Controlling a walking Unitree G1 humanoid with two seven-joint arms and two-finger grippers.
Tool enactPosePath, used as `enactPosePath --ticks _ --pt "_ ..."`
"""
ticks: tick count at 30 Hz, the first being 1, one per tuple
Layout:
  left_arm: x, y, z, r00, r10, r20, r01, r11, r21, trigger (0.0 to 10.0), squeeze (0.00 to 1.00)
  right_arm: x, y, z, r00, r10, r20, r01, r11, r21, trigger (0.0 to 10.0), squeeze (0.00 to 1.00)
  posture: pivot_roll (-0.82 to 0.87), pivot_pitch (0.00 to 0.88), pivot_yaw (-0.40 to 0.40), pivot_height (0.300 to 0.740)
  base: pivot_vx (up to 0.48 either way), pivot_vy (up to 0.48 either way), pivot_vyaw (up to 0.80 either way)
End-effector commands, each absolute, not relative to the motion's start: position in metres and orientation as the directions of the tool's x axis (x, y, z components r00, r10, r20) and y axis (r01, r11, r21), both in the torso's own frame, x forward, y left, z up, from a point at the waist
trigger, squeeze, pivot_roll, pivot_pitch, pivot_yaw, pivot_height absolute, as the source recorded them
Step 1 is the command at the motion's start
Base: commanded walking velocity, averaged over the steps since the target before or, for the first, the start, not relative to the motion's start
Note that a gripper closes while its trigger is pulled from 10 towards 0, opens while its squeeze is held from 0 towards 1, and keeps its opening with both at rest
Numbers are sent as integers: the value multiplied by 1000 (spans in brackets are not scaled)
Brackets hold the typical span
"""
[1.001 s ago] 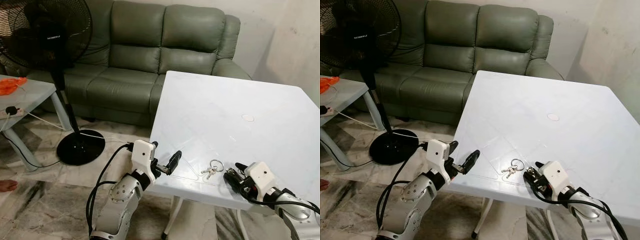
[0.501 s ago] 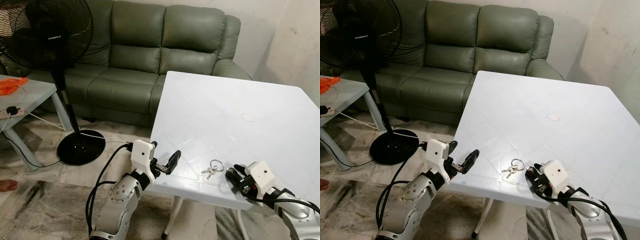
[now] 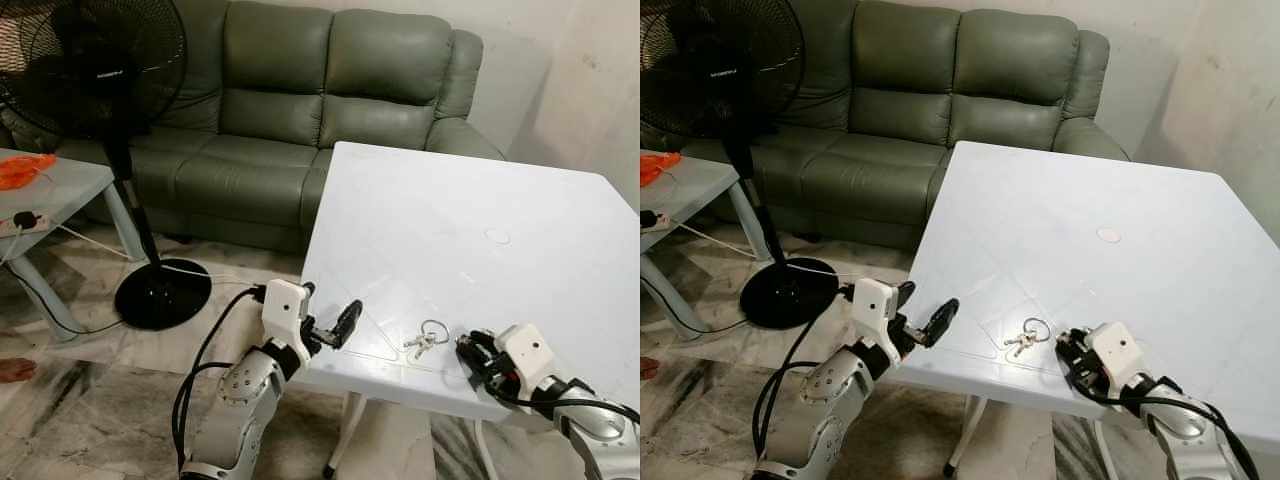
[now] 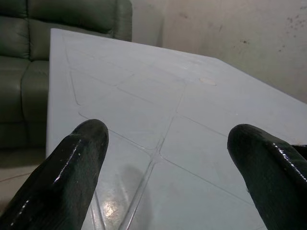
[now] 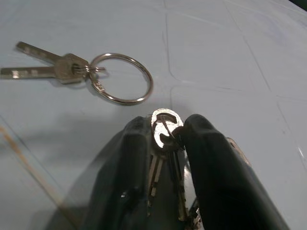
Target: Hang keys on a hook
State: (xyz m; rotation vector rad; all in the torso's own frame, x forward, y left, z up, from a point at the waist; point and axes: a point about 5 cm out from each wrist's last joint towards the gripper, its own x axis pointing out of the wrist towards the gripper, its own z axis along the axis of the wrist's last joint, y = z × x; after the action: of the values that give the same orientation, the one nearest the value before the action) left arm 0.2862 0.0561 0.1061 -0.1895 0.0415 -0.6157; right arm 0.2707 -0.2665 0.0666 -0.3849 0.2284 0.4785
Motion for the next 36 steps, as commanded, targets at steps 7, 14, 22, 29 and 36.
enactPosePath --ticks 7,14,22,29,36 --pt "287 55 109 821 -570 29 564 803 -194 10000 0 269 -276 67 872 378 -310 -468 828 -309 0 0 -21 32 -68 740 0 0 0" --pt "287 55 110 822 -569 30 563 803 -193 10000 0 270 -275 68 877 378 -296 -463 829 -315 0 0 -20 31 -68 740 0 0 0" --pt "287 54 110 821 -570 33 564 803 -192 10000 0 273 -273 70 887 376 -267 -449 838 -309 0 0 -18 22 -67 740 0 0 0" --pt "288 55 110 825 -564 33 559 806 -191 10000 0 275 -270 68 887 373 -273 -442 857 -265 10000 1000 -16 30 -67 740 0 0 0" --pt "288 56 110 830 -557 31 552 811 -192 10000 0 275 -273 70 883 382 -271 -452 847 -279 10000 0 -15 33 -68 740 0 0 0"
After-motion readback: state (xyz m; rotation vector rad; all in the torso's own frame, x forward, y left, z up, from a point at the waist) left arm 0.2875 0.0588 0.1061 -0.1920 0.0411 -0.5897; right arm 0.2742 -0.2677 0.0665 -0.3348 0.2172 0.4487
